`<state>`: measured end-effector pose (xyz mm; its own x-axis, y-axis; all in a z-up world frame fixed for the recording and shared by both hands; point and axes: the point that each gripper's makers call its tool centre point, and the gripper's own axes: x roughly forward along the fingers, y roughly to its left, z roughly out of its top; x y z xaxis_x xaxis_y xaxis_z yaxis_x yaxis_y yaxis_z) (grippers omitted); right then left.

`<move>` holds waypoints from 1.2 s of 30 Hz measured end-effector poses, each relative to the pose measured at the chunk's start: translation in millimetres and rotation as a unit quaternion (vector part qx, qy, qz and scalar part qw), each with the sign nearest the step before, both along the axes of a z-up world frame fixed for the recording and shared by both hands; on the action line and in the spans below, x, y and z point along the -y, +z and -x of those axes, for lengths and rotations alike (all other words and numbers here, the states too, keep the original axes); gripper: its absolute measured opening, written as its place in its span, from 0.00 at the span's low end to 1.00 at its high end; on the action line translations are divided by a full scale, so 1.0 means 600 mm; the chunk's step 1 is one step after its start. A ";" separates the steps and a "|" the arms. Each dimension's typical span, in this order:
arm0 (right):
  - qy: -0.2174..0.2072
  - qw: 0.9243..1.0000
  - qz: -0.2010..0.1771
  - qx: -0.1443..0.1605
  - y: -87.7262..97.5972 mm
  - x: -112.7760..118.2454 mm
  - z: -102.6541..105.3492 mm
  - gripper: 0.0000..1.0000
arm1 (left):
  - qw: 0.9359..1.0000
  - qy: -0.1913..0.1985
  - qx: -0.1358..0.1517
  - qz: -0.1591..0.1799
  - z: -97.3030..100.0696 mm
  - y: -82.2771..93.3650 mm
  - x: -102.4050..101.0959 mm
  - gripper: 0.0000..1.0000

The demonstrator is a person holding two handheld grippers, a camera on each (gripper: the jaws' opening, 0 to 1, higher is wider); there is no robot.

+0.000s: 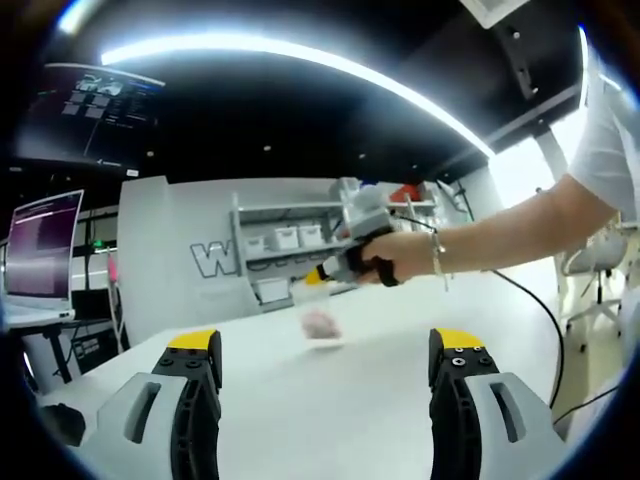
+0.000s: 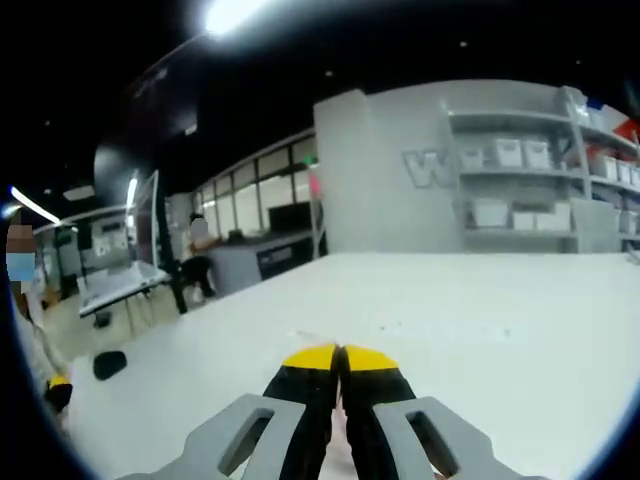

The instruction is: Open the resealable bag by pulling the two sides of the seal apart until the entire bag opening is separated and visibly accessible.

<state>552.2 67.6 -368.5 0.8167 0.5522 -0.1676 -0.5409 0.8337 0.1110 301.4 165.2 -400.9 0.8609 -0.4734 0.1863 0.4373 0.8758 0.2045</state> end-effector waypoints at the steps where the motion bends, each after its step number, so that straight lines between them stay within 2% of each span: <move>1: 0.000 1.000 0.002 0.002 0.001 -0.002 -0.001 0.00 | 1.000 0.000 0.000 0.000 -0.001 0.000 0.000 0.83; 9: -0.002 1.000 0.015 0.010 0.005 -0.014 -0.027 0.00 | 1.000 0.001 -0.001 0.005 -0.007 -0.002 -0.006 0.83; 20: -0.020 1.000 0.017 0.004 -0.005 -0.004 -0.078 0.00 | 1.000 0.004 0.004 0.009 -0.009 0.002 -0.015 0.83; 36: -0.036 0.999 0.025 0.004 -0.007 0.002 -0.121 0.00 | 1.000 -0.002 -0.004 0.009 -0.013 -0.008 -0.009 0.83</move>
